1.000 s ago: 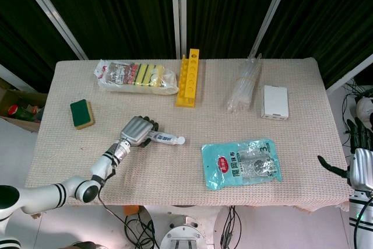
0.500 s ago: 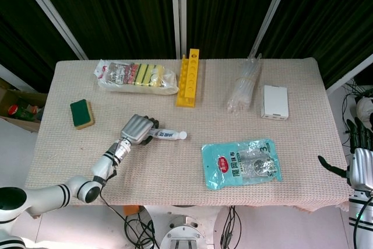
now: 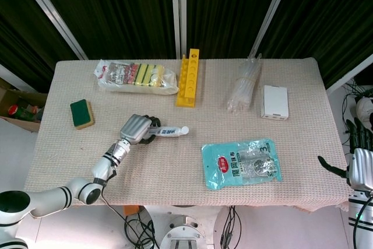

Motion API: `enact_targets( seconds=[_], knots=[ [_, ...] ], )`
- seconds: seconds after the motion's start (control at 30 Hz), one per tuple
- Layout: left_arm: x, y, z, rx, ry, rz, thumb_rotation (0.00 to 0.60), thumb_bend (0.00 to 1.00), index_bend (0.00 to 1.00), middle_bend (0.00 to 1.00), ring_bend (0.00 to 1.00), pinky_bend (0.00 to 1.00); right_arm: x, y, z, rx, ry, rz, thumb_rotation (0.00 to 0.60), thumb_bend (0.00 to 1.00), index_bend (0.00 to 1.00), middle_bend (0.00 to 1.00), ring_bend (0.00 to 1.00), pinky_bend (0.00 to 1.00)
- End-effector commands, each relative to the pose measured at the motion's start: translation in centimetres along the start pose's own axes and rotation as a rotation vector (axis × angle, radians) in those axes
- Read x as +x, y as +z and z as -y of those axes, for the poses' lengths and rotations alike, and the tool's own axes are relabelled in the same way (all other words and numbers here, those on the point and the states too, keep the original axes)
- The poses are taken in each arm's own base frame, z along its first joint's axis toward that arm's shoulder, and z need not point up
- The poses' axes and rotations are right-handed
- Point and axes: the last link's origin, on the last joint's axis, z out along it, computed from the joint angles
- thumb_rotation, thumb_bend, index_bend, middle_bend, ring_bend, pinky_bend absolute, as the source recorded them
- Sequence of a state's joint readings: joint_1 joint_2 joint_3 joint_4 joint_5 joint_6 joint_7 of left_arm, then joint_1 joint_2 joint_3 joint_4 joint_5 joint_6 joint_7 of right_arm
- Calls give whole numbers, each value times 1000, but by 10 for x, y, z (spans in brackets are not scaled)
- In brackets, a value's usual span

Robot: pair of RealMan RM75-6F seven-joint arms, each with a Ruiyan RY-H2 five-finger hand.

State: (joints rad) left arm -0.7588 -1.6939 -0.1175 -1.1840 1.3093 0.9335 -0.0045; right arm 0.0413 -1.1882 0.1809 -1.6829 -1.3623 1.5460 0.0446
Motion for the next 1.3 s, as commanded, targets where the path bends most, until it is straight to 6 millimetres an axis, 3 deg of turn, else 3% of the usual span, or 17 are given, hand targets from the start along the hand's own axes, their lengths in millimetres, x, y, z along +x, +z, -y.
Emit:
enact_targets(
  seconds=[0.03, 0.2, 0.3, 0.4, 0.7, 0.77, 0.83, 1.0, 1.1, 1.3],
  knots=[
    [7, -1, -2, -10, -195, -84, 600, 412, 845, 906, 738, 801, 0, 0, 0, 2, -1, 0, 558, 50, 0, 0, 0, 0],
    [22, 0, -16, -62, -318, -205, 600, 415, 845, 908, 739, 801, -3, 3, 12, 45, 11, 8, 559, 50, 0, 0, 0, 0],
    [29, 1, -32, -107, -334, -236, 600, 417, 845, 908, 738, 799, -7, 9, 33, 123, 28, 17, 557, 50, 0, 0, 0, 0],
    [30, 4, -50, -133, -297, -240, 600, 418, 845, 908, 739, 799, -7, 20, 70, 250, 56, 12, 558, 46, 0, 0, 0, 0],
    [28, 17, -84, -125, -437, -290, 600, 418, 846, 921, 752, 801, -15, 56, 195, 560, 247, 84, 558, 2, 0, 0, 0, 0],
    [29, 19, -89, -129, -472, -307, 600, 418, 846, 925, 757, 805, -22, 63, 223, 593, 299, 117, 527, 0, 0, 0, 0, 0],
    [29, 21, -93, -128, -504, -322, 600, 418, 847, 931, 763, 809, -33, 69, 246, 600, 346, 170, 443, 0, 0, 0, 0, 0],
    [29, 24, -99, -119, -556, -351, 600, 418, 847, 940, 772, 816, -60, 84, 285, 565, 375, 257, 271, 0, 0, 0, 0, 0],
    [30, 24, -99, -110, -579, -365, 600, 418, 847, 940, 772, 816, -71, 89, 300, 544, 397, 295, 240, 0, 0, 0, 0, 0],
    [30, 25, -95, -85, -594, -381, 600, 418, 847, 941, 772, 817, -76, 91, 325, 579, 489, 369, 236, 0, 0, 0, 0, 0]
  ],
)
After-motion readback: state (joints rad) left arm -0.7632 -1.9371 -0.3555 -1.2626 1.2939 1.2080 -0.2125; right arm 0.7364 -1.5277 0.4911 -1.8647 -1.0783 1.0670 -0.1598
